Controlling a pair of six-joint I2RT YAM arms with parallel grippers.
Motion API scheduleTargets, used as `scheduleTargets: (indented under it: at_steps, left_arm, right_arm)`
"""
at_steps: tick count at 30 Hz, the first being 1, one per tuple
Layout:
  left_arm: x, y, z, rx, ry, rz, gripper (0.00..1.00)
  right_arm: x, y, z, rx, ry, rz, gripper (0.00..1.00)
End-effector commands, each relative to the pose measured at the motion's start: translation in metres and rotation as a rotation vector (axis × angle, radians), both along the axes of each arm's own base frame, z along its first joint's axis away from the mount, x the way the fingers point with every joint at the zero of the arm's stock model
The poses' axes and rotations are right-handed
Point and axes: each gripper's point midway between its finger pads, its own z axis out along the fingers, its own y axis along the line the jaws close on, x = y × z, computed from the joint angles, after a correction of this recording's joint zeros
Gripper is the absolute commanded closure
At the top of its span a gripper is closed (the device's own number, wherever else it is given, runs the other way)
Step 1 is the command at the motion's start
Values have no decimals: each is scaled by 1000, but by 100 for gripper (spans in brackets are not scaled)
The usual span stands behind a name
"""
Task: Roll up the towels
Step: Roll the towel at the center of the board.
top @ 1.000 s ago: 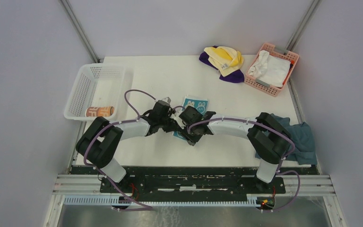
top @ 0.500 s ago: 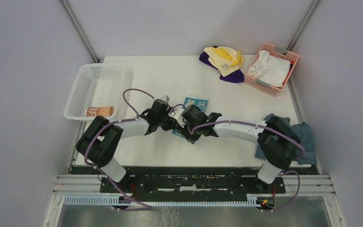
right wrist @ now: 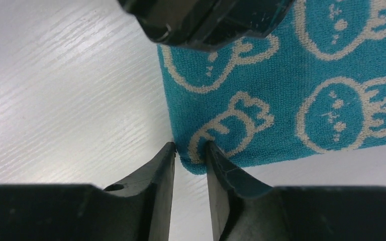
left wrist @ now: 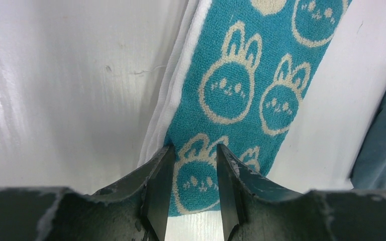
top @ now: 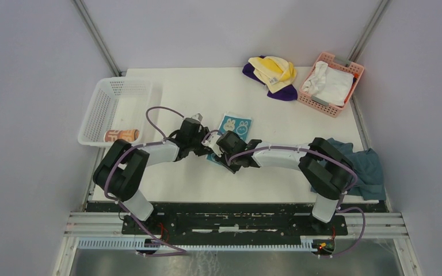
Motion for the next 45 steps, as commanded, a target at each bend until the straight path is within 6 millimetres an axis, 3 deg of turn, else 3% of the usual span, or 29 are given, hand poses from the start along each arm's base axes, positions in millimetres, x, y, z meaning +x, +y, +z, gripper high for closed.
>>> scheduleTargets:
  at_steps: [1, 8, 17, 22, 28, 35, 39, 45]
  left_arm:
    - [-11, 37, -29, 107, 77, 72, 52]
    - [-7, 59, 8, 48, 18, 278, 38]
    - [-36, 105, 43, 21, -23, 525, 29]
    - [-54, 95, 35, -101, 44, 540, 29]
    - [-52, 72, 20, -211, 113, 528, 32]
    - [-48, 66, -2, -215, 162, 543, 42]
    - [-53, 67, -10, -207, 188, 546, 56]
    - [-55, 74, -4, -203, 165, 575, 80]
  right_arm:
    - [-8, -6, -22, -60, 53, 7, 69]
    - [-18, 23, -11, 63, 148, 15, 100]
    - [-15, 59, 25, 248, 264, -50, 100]
    - [-14, 68, 29, 276, 287, -63, 100]
    - [-16, 71, 25, 288, 305, -75, 100]
    - [-19, 71, 23, 297, 316, -66, 100]
    - [-19, 72, 27, 315, 302, -54, 99]
    - [-12, 76, 45, 354, 214, -13, 82]
